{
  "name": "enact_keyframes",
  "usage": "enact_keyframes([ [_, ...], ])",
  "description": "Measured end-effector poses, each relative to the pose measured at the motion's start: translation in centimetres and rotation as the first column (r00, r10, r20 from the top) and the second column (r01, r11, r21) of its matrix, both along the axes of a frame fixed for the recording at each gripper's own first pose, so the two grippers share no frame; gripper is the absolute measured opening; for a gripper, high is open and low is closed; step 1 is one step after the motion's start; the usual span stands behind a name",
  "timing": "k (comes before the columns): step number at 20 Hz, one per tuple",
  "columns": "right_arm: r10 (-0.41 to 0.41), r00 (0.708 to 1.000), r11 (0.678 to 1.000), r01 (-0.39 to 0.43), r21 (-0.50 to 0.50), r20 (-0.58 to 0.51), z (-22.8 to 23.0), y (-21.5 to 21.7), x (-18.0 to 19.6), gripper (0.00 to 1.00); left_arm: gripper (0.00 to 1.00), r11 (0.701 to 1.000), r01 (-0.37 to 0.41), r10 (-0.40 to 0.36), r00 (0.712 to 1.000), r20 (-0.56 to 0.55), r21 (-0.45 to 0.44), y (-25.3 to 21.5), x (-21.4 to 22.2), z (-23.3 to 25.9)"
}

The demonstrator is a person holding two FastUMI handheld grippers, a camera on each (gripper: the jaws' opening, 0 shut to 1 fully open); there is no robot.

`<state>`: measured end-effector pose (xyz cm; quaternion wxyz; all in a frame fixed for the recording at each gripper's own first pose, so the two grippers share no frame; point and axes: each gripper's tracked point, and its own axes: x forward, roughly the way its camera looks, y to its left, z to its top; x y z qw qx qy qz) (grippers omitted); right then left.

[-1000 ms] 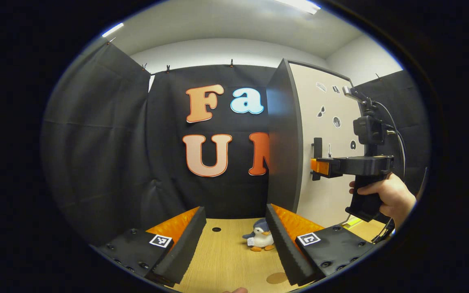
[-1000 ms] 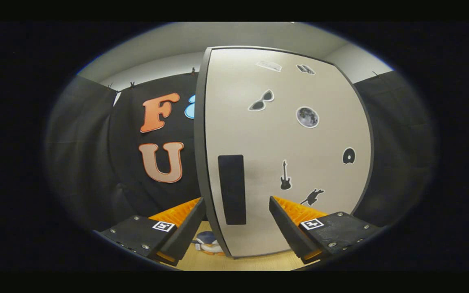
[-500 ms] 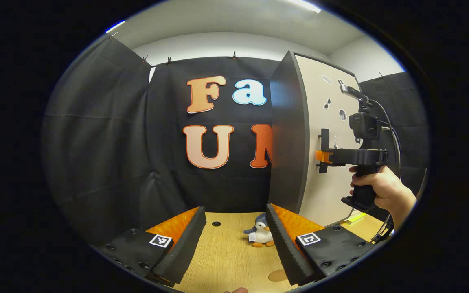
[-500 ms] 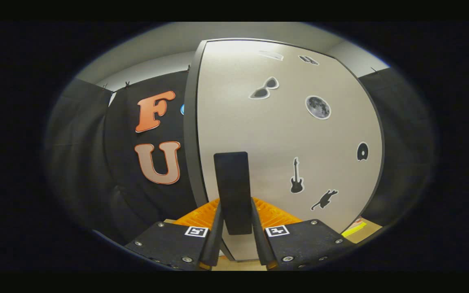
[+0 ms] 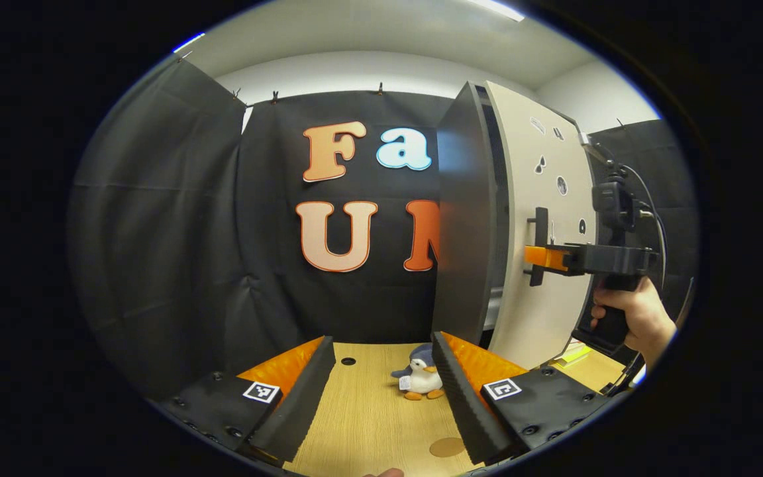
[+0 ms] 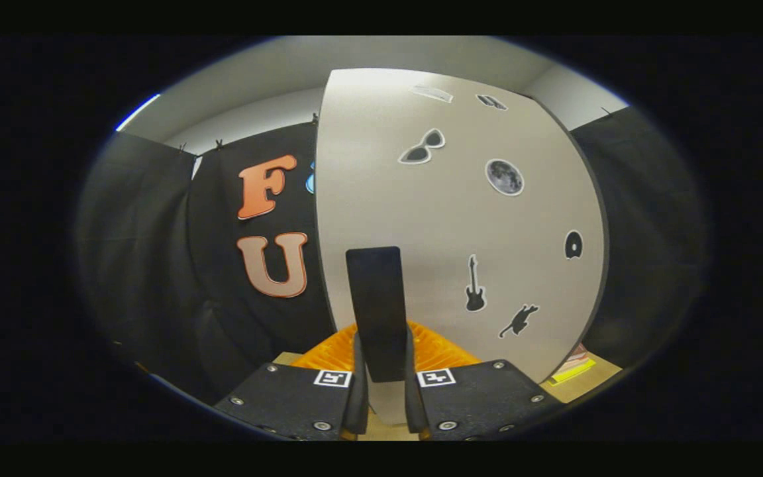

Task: Open the cabinet door with the right hand, grasp the bottle in the cabinet with the left hand and place it on the coaster, then close the cabinet door with the right hand.

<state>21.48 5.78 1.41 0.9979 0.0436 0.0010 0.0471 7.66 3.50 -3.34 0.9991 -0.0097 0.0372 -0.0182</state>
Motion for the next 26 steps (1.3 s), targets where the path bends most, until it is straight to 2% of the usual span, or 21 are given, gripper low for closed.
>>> enact_keyframes([
  [3,-0.012,1.0,1.0,0.012,0.014,-0.002,-0.2,-2.2,-4.3,0.18,0.96,1.0,-0.004,0.004,1.0,-0.008,0.004,-0.9,-0.9,0.0],
  [5,-0.011,1.0,1.0,0.011,0.011,-0.008,-0.4,-3.4,-6.4,0.18,0.96,1.0,-0.006,0.006,1.0,-0.012,0.0,-1.9,-3.1,-0.5],
  [14,-0.021,1.0,0.999,0.022,0.03,-0.012,-0.4,-9.2,-13.0,0.18,0.96,1.0,-0.02,0.02,1.0,-0.009,0.012,-4.9,-6.2,-0.2],
  [21,-0.092,0.996,0.994,0.092,0.052,-0.008,-0.3,-16.8,-18.4,0.17,0.96,1.0,-0.007,0.007,1.0,-0.008,0.008,-8.7,-6.8,-0.1],
  [22,-0.099,0.995,0.994,0.099,0.055,-0.01,-0.3,-18.3,-19.6,0.19,0.96,1.0,-0.001,0.001,1.0,-0.008,0.012,-9.5,-6.7,0.0],
  [24,-0.103,0.995,0.994,0.103,0.038,-0.01,-0.3,-20.1,-20.6,0.14,0.96,1.0,0.014,-0.014,1.0,-0.007,0.019,-11.0,-6.5,-0.1],
  [26,-0.109,0.994,0.994,0.109,0.0,-0.014,-0.4,-21.7,-21.3,0.13,0.96,1.0,0.025,-0.025,1.0,-0.003,0.013,-12.4,-6.4,0.2],
])
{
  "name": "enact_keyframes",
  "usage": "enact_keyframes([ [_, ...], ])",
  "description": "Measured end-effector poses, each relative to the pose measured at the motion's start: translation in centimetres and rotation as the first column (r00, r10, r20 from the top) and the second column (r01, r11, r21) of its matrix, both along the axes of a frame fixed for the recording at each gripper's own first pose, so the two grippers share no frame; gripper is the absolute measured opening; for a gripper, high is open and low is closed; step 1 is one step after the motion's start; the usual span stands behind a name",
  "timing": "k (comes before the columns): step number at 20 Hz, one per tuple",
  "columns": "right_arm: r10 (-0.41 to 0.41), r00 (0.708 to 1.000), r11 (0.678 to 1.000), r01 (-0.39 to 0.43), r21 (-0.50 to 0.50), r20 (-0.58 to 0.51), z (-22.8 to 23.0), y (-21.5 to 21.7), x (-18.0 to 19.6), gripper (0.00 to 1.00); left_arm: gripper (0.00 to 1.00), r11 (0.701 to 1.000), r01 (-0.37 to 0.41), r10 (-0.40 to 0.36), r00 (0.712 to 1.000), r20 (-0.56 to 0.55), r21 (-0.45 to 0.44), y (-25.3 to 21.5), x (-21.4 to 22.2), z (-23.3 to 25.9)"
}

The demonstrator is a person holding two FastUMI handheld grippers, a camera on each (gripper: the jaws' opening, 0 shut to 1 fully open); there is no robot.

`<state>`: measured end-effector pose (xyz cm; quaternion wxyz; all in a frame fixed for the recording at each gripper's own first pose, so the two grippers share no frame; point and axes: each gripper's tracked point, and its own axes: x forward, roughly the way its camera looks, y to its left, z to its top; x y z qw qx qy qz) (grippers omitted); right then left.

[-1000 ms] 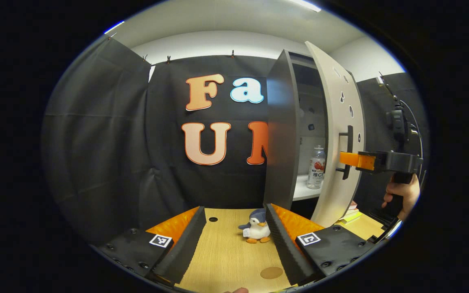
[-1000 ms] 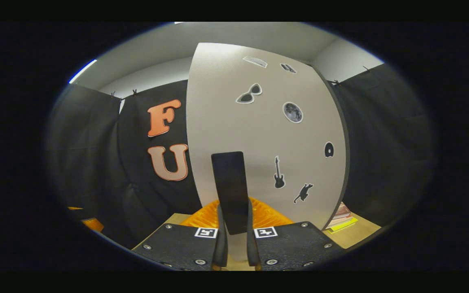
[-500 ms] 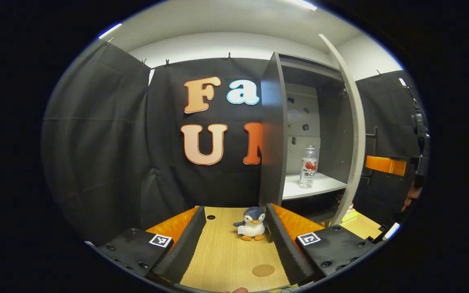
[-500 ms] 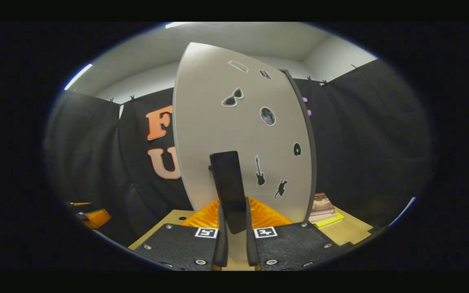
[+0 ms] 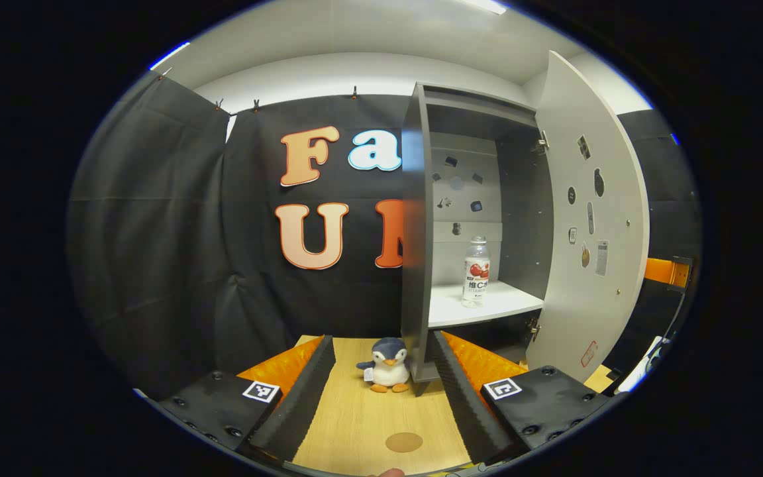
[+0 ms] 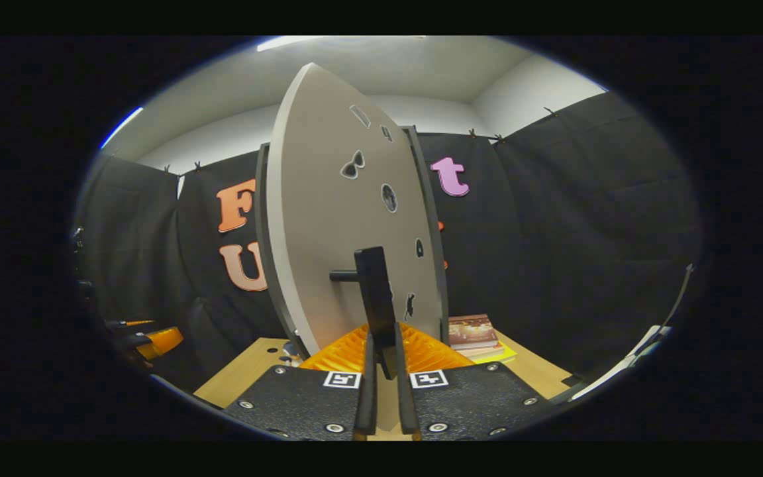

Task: Open the cabinet door with the right hand, grasp the bottle in the cabinet with the left hand and place it on the coaster, then close the cabinet door with the right hand.

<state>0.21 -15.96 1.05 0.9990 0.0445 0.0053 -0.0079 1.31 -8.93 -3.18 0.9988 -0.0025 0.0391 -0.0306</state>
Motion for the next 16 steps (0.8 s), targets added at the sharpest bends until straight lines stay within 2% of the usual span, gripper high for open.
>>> enact_keyframes([
  [2,0.008,1.0,1.0,-0.008,-0.002,-0.002,0.0,-1.0,-0.6,0.13,0.96,1.0,0.007,-0.007,1.0,-0.003,-0.005,-1.2,-0.2,0.0],
  [3,0.014,1.0,1.0,-0.014,0.008,-0.004,0.0,-1.4,-0.8,0.09,0.96,1.0,0.01,-0.01,1.0,-0.003,-0.007,-1.6,-0.2,0.0],
  [7,0.012,1.0,1.0,-0.012,0.024,-0.005,0.0,-3.5,-1.2,0.09,0.96,1.0,0.013,-0.013,1.0,0.001,-0.015,-3.3,-0.3,0.3],
  [10,-0.002,1.0,1.0,0.002,0.013,-0.007,-0.1,-5.0,-1.3,0.17,0.96,1.0,0.015,-0.015,1.0,0.008,-0.018,-4.7,-0.5,0.7],
  [13,-0.008,1.0,1.0,0.008,0.024,-0.016,-0.6,-7.3,-1.3,0.09,0.96,1.0,0.016,-0.016,1.0,0.0,-0.022,-6.1,-0.7,0.5],
  [15,-0.01,1.0,1.0,0.01,0.017,-0.01,-0.6,-8.8,-1.2,0.07,0.96,1.0,0.013,-0.013,1.0,-0.007,-0.024,-7.0,-0.8,0.4],
  [16,-0.006,1.0,1.0,0.006,0.011,-0.009,-0.5,-9.5,-1.3,0.12,0.96,1.0,0.013,-0.013,1.0,-0.011,-0.023,-7.4,-0.8,0.3],
])
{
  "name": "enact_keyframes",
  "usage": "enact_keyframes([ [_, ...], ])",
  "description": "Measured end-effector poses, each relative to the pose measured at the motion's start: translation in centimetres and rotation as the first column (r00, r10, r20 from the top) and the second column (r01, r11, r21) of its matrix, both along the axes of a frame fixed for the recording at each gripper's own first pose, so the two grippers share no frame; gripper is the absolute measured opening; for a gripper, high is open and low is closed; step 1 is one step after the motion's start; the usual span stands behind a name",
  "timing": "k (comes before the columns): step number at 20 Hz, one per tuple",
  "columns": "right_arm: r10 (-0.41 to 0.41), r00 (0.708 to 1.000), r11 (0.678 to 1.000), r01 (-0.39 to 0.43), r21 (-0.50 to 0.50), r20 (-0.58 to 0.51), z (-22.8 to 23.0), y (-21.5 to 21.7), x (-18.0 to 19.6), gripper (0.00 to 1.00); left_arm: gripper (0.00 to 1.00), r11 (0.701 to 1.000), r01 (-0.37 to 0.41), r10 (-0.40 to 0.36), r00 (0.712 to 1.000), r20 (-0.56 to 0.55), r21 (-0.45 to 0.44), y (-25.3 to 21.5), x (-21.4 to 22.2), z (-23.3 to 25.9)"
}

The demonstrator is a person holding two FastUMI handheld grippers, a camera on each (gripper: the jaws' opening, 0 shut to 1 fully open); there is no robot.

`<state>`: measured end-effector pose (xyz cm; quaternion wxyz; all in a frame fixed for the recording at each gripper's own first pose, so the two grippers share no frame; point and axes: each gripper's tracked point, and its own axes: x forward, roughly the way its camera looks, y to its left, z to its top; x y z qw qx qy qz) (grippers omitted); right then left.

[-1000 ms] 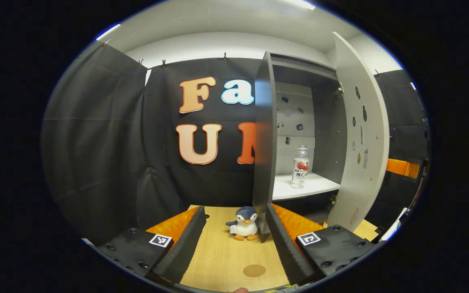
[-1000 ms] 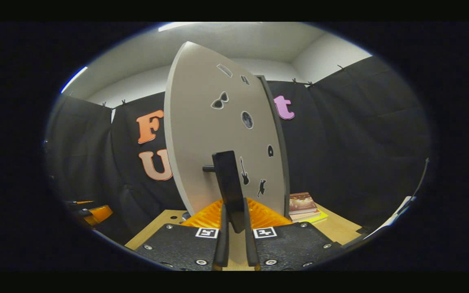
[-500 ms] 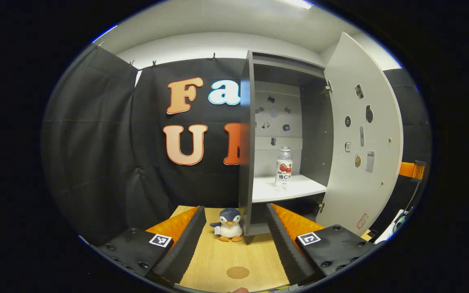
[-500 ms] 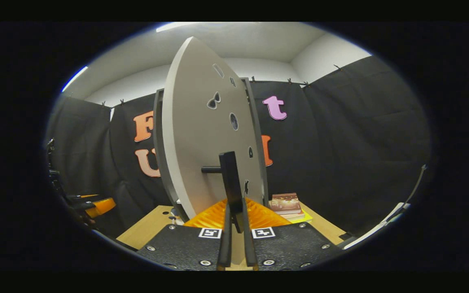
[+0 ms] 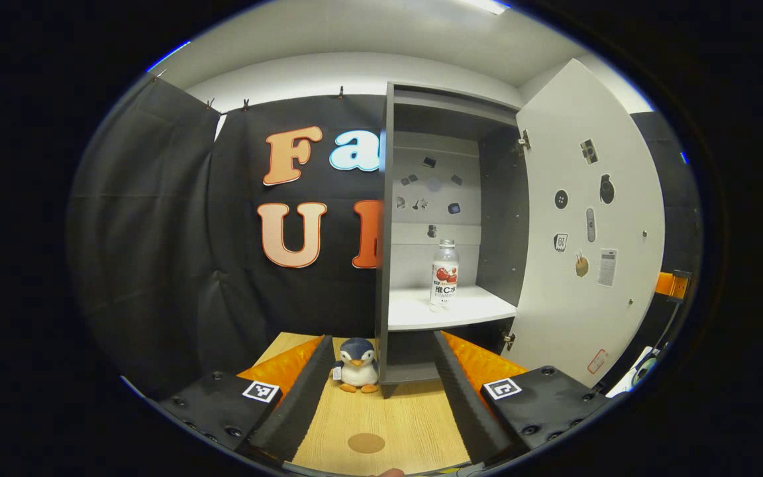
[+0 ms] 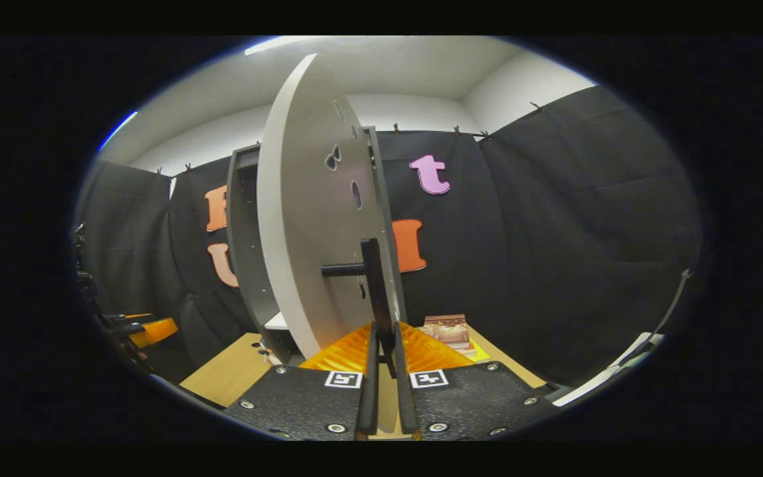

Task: Open the cabinet door with the right hand, grasp the bottle in the cabinet with the left hand and place it on the coaster, then close the cabinet door with the right hand.

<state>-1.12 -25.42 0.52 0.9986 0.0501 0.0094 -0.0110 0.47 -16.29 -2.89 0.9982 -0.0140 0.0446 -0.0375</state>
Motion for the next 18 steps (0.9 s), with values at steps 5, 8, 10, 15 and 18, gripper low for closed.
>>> enact_keyframes([
  [5,0.042,0.999,0.999,-0.042,0.015,0.0,0.0,-3.6,0.2,0.1,0.96,1.0,-0.005,0.005,1.0,-0.006,-0.006,-1.6,0.1,0.0],
  [8,0.033,0.999,0.999,-0.033,0.021,-0.004,-0.1,-5.4,0.1,0.06,0.96,1.0,-0.003,0.003,1.0,-0.009,-0.004,-2.6,-0.2,-0.1],
  [10,0.05,0.999,0.998,-0.05,0.027,-0.005,-0.1,-5.4,0.1,0.06,0.96,1.0,-0.006,0.006,1.0,-0.009,0.001,-2.9,-0.1,0.0],
  [15,0.066,0.998,0.997,-0.066,0.025,0.0,0.0,-5.4,0.1,0.06,0.96,1.0,-0.004,0.004,1.0,-0.024,-0.015,-3.8,0.2,-0.4],
  [18,0.073,0.997,0.996,-0.072,0.046,-0.005,-0.1,-5.6,-0.2,0.07,0.96,1.0,-0.02,0.02,0.999,-0.026,-0.016,-3.8,0.6,-0.7],
])
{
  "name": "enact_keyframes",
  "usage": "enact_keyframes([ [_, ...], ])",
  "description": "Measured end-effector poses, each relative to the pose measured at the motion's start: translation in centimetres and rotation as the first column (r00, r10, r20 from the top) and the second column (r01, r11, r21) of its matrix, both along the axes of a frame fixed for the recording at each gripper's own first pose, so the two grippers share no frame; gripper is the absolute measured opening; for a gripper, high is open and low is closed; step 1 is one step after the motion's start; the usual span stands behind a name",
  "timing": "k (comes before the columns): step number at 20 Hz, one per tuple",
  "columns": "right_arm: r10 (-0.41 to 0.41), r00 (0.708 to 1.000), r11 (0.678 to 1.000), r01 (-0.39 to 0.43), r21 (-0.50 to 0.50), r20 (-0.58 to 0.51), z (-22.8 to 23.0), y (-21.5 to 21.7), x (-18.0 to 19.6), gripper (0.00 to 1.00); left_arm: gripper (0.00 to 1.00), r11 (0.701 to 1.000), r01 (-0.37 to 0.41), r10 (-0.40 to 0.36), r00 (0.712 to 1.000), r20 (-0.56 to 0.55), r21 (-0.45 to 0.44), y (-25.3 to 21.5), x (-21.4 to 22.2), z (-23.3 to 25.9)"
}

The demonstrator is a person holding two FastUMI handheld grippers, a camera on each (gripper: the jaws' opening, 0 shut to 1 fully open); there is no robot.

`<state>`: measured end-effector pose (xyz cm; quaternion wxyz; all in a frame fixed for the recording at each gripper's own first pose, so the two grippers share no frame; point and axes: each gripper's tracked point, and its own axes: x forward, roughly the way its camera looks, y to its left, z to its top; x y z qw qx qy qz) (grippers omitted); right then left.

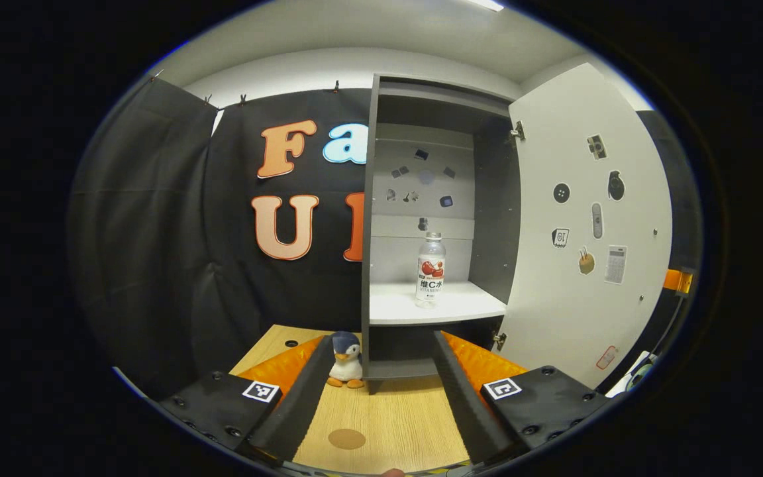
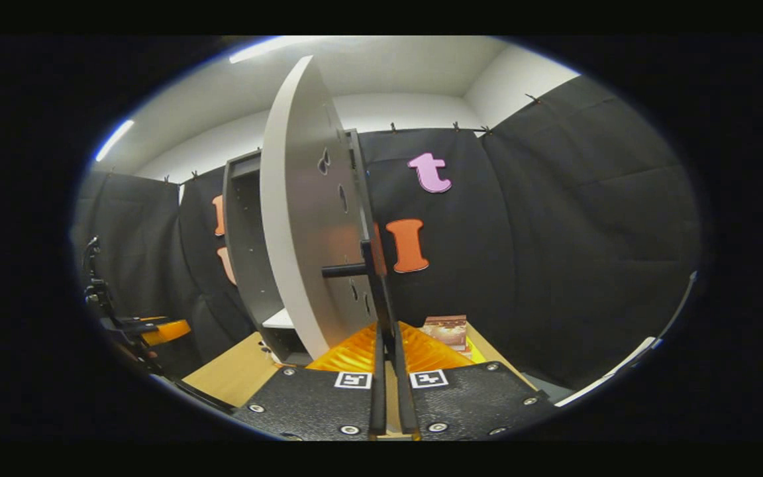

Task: Open the cabinet door with the right hand, grasp the bottle in the cabinet with the left hand and place it on the coaster, then close the cabinet door with the right hand.

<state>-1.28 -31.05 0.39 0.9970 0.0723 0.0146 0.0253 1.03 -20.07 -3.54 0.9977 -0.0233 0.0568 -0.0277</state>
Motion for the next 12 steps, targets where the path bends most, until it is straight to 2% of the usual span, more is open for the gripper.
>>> enact_keyframes([
  [1,-0.005,1.0,1.0,0.005,-0.005,0.002,0.0,0.0,-0.3,0.02,0.96,1.0,-0.005,0.005,1.0,0.006,-0.002,0.0,0.2,0.2],
  [3,-0.021,1.0,1.0,0.021,-0.018,0.005,0.2,0.2,-1.4,0.07,0.96,1.0,-0.004,0.004,1.0,0.018,-0.001,-0.4,0.9,0.5],
  [4,-0.029,0.999,0.999,0.029,-0.023,0.015,0.4,0.3,-2.2,0.0,0.96,1.0,0.004,-0.004,1.0,0.025,0.003,-0.9,1.3,0.6],
  [6,-0.04,0.999,0.999,0.041,-0.019,0.029,0.9,0.8,-3.8,0.17,0.96,1.0,0.021,-0.022,0.999,0.04,0.016,-1.9,2.6,0.9],
  [7,-0.053,0.998,0.998,0.053,-0.022,0.036,1.0,1.0,-4.5,0.0,0.96,0.999,0.032,-0.034,0.998,0.046,0.025,-2.4,3.7,1.1],
  [8,-0.069,0.997,0.997,0.07,-0.028,0.045,1.4,0.9,-5.4,0.18,0.96,0.998,0.046,-0.047,0.997,0.055,0.03,-3.1,4.7,1.2],
  [9,-0.083,0.995,0.996,0.085,-0.032,0.054,1.6,1.3,-6.1,0.18,0.96,0.998,0.061,-0.063,0.996,0.063,0.031,-3.9,5.8,1.3],
  [12,-0.11,0.99,0.992,0.114,-0.044,0.09,3.3,2.4,-8.0,0.05,0.96,0.994,0.107,-0.109,0.991,0.084,0.02,-6.1,9.0,1.4],
])
